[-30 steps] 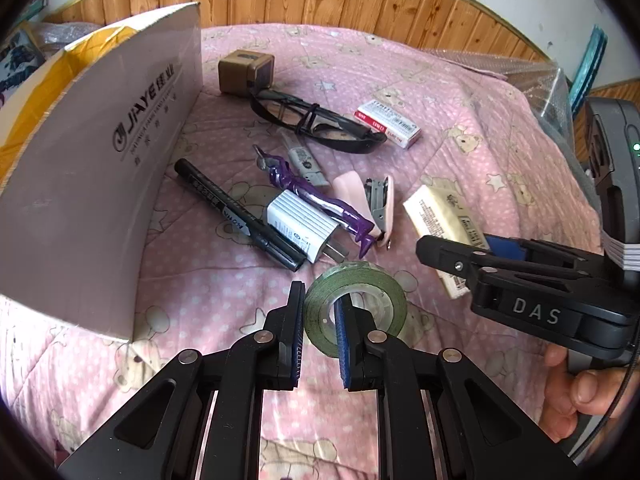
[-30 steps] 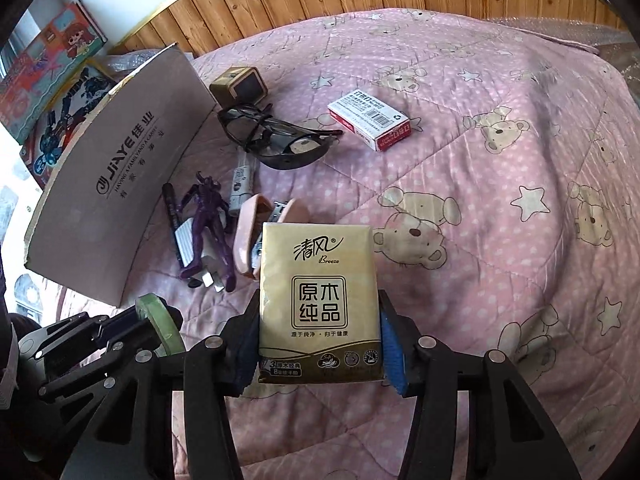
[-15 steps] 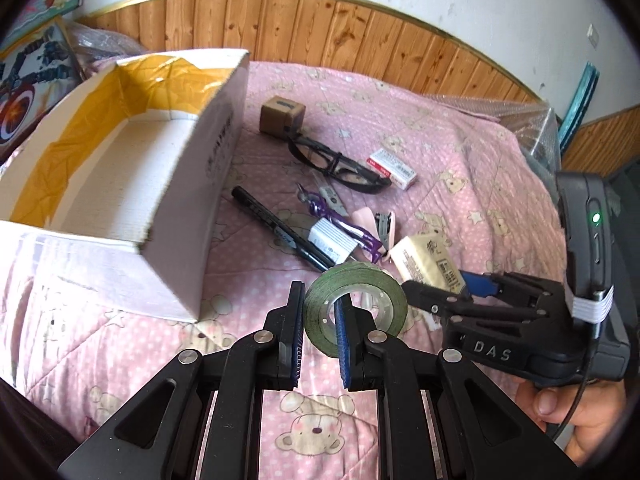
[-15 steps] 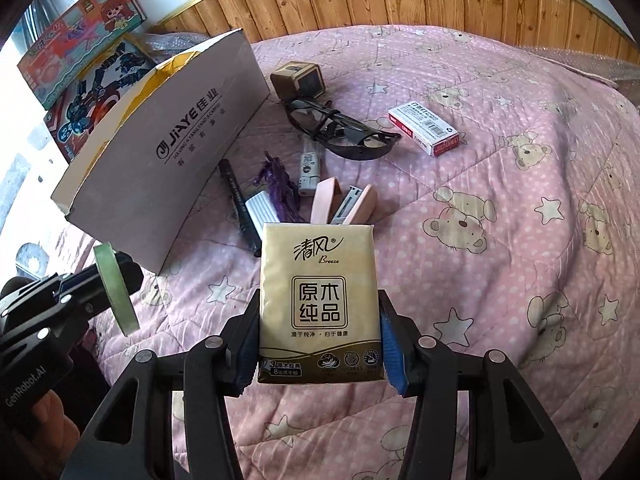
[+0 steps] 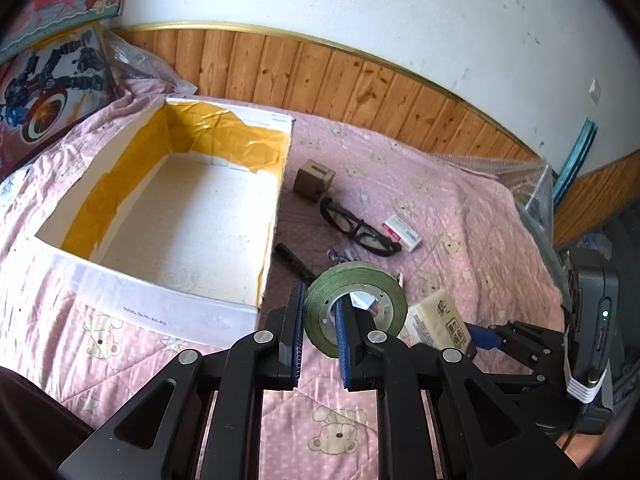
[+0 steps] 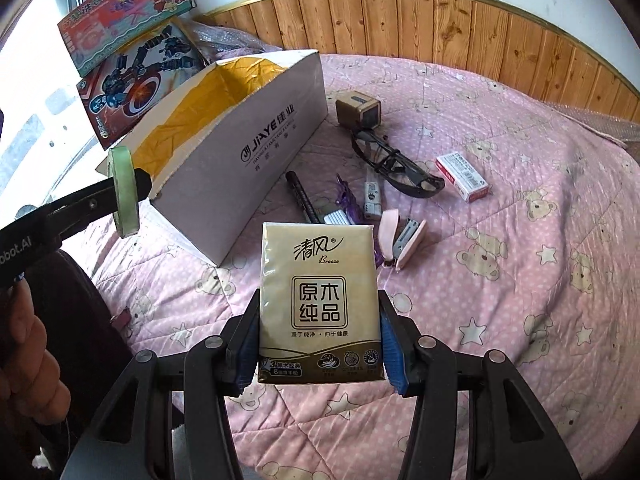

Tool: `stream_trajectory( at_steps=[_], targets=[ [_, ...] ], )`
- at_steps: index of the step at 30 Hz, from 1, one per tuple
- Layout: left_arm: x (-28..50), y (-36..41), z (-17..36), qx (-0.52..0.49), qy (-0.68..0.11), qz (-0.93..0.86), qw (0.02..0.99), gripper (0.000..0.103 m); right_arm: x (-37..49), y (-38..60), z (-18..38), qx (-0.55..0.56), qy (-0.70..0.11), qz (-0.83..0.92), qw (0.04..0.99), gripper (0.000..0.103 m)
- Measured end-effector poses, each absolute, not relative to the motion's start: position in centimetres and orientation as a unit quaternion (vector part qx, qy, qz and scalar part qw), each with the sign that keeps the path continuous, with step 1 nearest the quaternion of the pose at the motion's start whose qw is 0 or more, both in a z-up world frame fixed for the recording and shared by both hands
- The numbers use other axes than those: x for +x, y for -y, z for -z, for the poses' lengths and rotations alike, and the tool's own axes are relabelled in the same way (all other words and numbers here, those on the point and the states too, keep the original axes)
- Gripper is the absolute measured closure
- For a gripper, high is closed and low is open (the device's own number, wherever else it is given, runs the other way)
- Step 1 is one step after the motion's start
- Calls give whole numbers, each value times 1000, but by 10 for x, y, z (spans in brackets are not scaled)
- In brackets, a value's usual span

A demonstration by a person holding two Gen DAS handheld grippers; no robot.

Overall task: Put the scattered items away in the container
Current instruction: 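Carry the tissue pack in the right tool and tape roll in the left tool over the white box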

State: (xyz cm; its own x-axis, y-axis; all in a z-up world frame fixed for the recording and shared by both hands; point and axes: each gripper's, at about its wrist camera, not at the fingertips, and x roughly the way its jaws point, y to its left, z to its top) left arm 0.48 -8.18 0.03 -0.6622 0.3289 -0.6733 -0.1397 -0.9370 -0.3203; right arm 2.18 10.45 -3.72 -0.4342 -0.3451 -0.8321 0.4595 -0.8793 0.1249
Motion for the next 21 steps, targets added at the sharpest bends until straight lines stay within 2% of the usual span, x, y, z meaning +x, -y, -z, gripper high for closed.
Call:
stream_trajectory(
  at_steps=[21],
  targets=[
    [-38,148,-36,-339,130,-923,128,89,2,-12,-32,415,-133,848,301,50]
  ],
)
